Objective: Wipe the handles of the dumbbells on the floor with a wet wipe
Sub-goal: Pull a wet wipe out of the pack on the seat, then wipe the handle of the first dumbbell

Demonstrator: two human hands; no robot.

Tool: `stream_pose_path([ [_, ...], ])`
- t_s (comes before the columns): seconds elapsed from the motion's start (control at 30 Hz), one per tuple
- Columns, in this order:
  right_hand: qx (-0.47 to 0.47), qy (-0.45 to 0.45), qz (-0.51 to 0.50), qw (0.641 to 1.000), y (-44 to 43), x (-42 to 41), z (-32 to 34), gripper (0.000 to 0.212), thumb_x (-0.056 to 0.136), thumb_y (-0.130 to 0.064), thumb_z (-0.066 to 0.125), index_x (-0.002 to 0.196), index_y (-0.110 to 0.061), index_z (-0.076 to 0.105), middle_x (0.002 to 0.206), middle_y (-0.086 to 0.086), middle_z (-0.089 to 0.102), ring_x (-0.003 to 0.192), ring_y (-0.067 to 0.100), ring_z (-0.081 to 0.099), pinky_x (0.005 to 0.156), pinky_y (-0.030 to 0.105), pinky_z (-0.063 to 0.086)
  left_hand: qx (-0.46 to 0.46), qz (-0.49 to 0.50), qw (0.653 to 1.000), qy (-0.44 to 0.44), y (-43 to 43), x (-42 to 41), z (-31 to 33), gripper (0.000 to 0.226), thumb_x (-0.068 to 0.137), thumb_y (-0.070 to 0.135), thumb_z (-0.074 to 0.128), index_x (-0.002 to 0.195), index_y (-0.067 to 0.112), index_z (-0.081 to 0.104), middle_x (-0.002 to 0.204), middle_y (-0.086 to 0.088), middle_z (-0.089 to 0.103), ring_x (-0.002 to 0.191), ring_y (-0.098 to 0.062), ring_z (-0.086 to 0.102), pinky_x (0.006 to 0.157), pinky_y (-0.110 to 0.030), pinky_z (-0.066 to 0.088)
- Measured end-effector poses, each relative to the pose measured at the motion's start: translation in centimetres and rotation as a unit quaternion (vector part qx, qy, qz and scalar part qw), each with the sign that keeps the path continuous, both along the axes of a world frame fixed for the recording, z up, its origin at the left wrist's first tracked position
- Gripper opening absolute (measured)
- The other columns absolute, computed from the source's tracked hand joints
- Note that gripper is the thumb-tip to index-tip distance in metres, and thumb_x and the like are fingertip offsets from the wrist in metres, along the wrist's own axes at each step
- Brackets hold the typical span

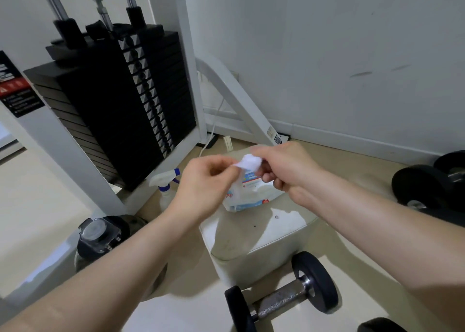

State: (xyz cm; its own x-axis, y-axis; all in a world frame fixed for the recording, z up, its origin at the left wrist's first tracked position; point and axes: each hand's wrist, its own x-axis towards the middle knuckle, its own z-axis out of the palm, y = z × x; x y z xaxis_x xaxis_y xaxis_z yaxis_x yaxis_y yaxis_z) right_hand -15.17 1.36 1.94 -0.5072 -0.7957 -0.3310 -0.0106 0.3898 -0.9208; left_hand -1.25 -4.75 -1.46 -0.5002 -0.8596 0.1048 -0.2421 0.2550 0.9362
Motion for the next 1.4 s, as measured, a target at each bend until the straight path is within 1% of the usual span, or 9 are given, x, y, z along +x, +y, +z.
stream_pose_path([
  [0.07, 0.022, -0.046, 0.089, 0.995, 0.3, -0.3, 0.3, 0.048, 0.076, -0.064, 0.061, 0.072, -0.018, 0.074, 0.071, -0.003, 0.066, 0.059, 0.010, 0.051, 0.055, 0.023, 0.031, 0.169, -0.003, 0.983, 0.071, -0.5, 0.1, 0.3, 0.020, 0.087, 0.019, 0.062, 0.072, 0.012, 0.073, 0.073, -0.009, 0.066, 0.070, -0.020, 0.058, 0.070, -0.036, 0.053],
  [0.13, 0.020, -0.001, 0.175, 0.984, 0.4, -0.2, 0.0, 0.048, 0.069, -0.067, 0.066, 0.082, -0.022, 0.076, 0.081, -0.006, 0.070, 0.069, 0.006, 0.053, 0.061, 0.021, 0.032, 0.250, -0.028, 0.962, 0.102, -0.8, 0.3, 0.3, 0.024, 0.091, 0.018, 0.059, 0.086, -0.001, 0.072, 0.084, -0.021, 0.063, 0.077, -0.026, 0.056, 0.072, -0.031, 0.053],
  [0.3, -0.071, -0.007, 0.076, 0.995, 0.1, 0.0, -1.0, 0.013, 0.082, -0.017, 0.074, 0.092, -0.010, 0.076, 0.079, 0.003, 0.074, 0.055, 0.001, 0.062, 0.040, 0.006, 0.036, 0.245, -0.036, 0.960, 0.129, -0.9, 0.0, 0.2, 0.021, 0.094, 0.017, 0.057, 0.090, 0.001, 0.070, 0.081, -0.010, 0.072, 0.074, -0.017, 0.067, 0.065, -0.021, 0.053],
  [0.67, -0.119, -0.122, -0.097, 0.981, -0.2, -3.2, -3.1, 0.023, 0.096, -0.013, 0.053, 0.075, -0.015, 0.060, 0.068, 0.000, 0.056, 0.059, 0.007, 0.054, 0.054, 0.020, 0.034, 0.254, 0.056, 0.917, 0.302, -2.9, -2.4, -0.3, 0.027, 0.099, 0.014, 0.048, 0.074, 0.016, 0.059, 0.066, 0.001, 0.062, 0.062, -0.012, 0.058, 0.060, -0.025, 0.051],
  [0.83, -0.098, -0.281, -0.070, 0.952, 1.6, -4.0, -2.4, 0.017, 0.098, -0.017, 0.040, 0.097, -0.014, 0.057, 0.087, 0.007, 0.069, 0.078, 0.023, 0.070, 0.063, 0.027, 0.040, 0.092, 0.053, 0.979, 0.175, -1.4, -5.7, -1.3, 0.018, 0.093, 0.031, 0.057, 0.077, 0.023, 0.060, 0.066, 0.005, 0.056, 0.061, -0.009, 0.049, 0.059, -0.024, 0.041],
  [1.0, -0.026, -0.198, -0.037, 0.979, 8.8, -6.1, -0.9, 0.041, 0.091, -0.053, 0.047, 0.109, -0.019, 0.064, 0.104, 0.004, 0.071, 0.099, 0.017, 0.065, 0.080, 0.031, 0.039, -0.005, -0.077, 0.984, 0.158, 2.8, -10.7, -0.8, 0.020, 0.093, 0.032, 0.058, 0.077, 0.020, 0.060, 0.058, -0.007, 0.053, 0.052, -0.016, 0.043, 0.052, -0.030, 0.035],
  [1.1, 0.044, -0.085, -0.046, 0.994, 15.2, -6.1, -0.5, 0.007, 0.086, -0.022, 0.067, 0.084, -0.018, 0.062, 0.084, 0.000, 0.066, 0.077, 0.010, 0.063, 0.072, 0.024, 0.039, -0.011, -0.173, 0.976, 0.134, 6.9, -13.4, -1.3, 0.015, 0.089, 0.037, 0.058, 0.075, 0.033, 0.060, 0.062, -0.011, 0.060, 0.053, -0.020, 0.050, 0.052, -0.037, 0.043],
  [1.2, 0.103, -0.036, -0.079, 0.991, 20.6, -5.9, -1.1, 0.033, 0.080, 0.000, 0.068, 0.061, -0.019, 0.049, 0.065, -0.002, 0.054, 0.060, 0.007, 0.054, 0.063, 0.023, 0.039, -0.004, -0.247, 0.965, 0.092, 10.9, -14.6, -2.3, 0.017, 0.092, 0.033, 0.057, 0.076, 0.029, 0.059, 0.070, -0.017, 0.059, 0.056, -0.015, 0.048, 0.053, -0.037, 0.043],
  [1.4, 0.109, -0.013, -0.106, 0.988, 28.5, -5.8, -5.6, 0.024, 0.073, 0.014, 0.053, 0.064, -0.008, 0.052, 0.056, 0.002, 0.042, 0.051, 0.015, 0.036, 0.048, 0.023, 0.032, 0.014, -0.307, 0.952, 0.014, 16.9, -15.0, -4.0, 0.016, 0.095, 0.026, 0.055, 0.083, 0.019, 0.062, 0.066, 0.004, 0.053, 0.059, -0.012, 0.046, 0.058, -0.027, 0.036],
])
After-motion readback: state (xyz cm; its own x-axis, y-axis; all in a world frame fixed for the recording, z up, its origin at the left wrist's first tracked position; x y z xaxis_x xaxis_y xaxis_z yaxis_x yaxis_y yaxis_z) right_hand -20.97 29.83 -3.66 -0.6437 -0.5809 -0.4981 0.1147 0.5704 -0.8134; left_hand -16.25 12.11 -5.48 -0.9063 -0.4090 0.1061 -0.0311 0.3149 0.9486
